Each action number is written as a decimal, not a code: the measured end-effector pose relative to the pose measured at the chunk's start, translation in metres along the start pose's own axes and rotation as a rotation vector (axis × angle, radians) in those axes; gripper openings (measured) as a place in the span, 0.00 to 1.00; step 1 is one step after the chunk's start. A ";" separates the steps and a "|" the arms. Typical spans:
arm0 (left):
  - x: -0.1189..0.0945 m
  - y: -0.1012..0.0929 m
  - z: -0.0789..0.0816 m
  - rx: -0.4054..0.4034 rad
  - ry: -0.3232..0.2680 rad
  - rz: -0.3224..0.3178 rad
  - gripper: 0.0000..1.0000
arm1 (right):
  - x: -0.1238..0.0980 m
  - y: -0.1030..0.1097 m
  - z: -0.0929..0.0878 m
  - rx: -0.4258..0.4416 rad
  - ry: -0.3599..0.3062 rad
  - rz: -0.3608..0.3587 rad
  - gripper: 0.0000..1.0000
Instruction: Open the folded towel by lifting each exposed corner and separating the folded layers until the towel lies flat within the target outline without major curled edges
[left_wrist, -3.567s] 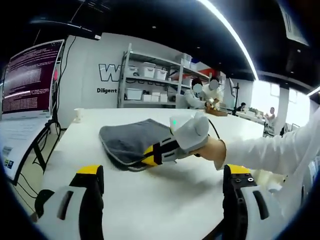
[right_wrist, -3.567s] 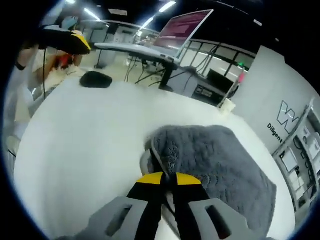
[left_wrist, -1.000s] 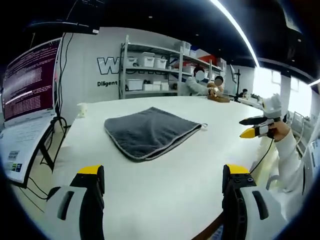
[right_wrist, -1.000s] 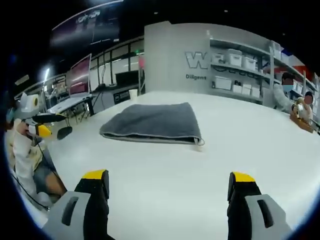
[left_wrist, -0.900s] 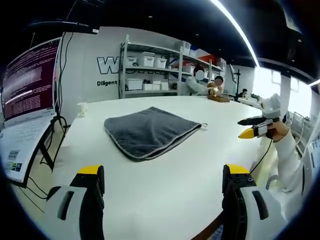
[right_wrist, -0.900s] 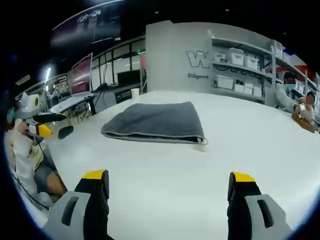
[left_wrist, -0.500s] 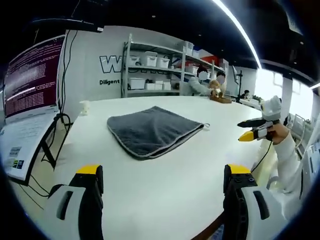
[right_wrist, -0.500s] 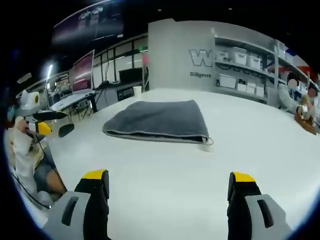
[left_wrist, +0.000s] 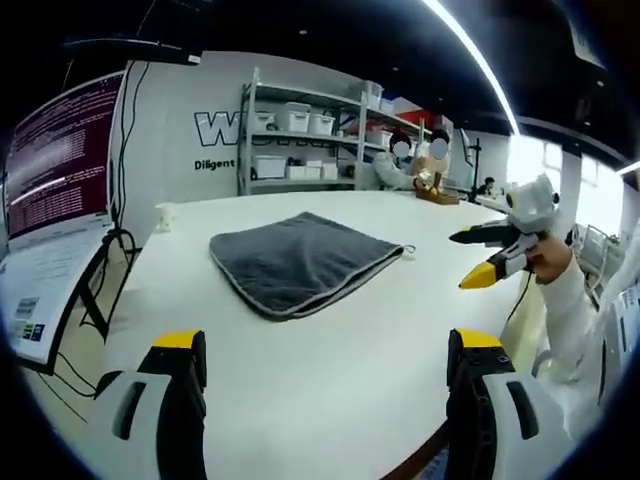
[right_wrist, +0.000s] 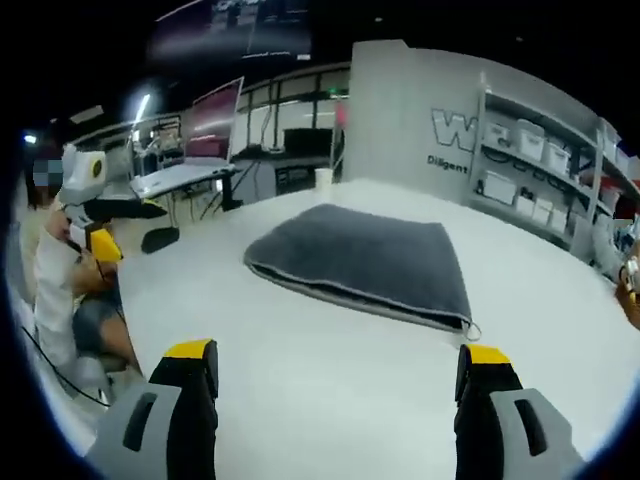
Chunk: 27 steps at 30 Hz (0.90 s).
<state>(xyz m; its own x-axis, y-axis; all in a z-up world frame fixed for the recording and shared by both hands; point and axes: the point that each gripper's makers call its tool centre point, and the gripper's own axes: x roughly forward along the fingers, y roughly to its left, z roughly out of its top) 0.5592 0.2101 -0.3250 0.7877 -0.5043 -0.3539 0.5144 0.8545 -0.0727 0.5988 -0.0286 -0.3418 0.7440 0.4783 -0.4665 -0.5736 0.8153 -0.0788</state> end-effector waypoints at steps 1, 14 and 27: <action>-0.001 0.000 0.001 -0.001 -0.003 0.000 1.00 | 0.005 0.007 0.006 -0.031 0.004 0.027 0.99; -0.010 0.010 0.004 -0.011 -0.023 0.023 1.00 | 0.069 0.062 0.065 -0.403 -0.006 0.137 0.99; -0.016 0.020 0.006 -0.027 -0.040 0.039 1.00 | 0.150 0.079 0.072 -0.535 0.004 0.148 0.84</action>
<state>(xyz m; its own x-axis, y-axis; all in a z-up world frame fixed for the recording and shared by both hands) 0.5587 0.2344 -0.3147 0.8203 -0.4742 -0.3196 0.4738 0.8766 -0.0846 0.6900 0.1306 -0.3548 0.6418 0.5730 -0.5097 -0.7665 0.4596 -0.4486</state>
